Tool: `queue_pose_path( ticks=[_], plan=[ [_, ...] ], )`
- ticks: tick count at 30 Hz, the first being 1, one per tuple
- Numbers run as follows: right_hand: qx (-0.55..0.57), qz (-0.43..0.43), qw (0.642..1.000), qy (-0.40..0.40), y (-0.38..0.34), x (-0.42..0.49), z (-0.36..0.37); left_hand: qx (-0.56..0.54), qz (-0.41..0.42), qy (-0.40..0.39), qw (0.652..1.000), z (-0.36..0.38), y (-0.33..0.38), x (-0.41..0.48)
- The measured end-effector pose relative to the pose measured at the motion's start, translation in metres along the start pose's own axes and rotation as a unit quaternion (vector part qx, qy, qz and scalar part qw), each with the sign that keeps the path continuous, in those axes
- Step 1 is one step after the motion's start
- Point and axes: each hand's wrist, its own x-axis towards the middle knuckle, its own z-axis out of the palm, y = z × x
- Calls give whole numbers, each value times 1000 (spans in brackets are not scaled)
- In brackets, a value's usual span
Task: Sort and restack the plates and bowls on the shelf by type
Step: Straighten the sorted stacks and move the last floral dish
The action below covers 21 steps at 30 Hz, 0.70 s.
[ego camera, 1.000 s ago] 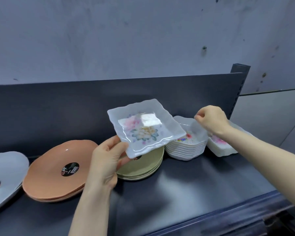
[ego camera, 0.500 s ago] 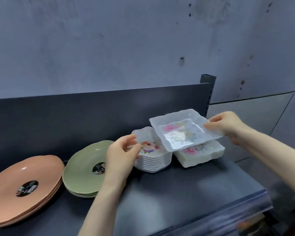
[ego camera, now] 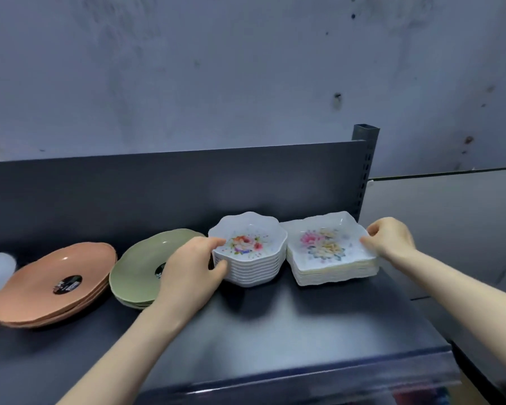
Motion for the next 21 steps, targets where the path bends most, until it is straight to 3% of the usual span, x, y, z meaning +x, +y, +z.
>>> queue_pose_path(
  ticks=[7,11,14,21],
  plan=[
    [-93,-111,989,-12,3,5,11,56,-16,-11,998,-5,-8,-21],
    [-22,-222,975,1,-39,-22,16,71,-43,-13,996,-9,-16,-23],
    [44,-287,956,-36,-81,-61,21,76,-59,-5,995,-15,-26,-24],
    [62,-398,910,-95,-153,-139,50,98,-90,12,991,-57,-77,-57]
  ],
)
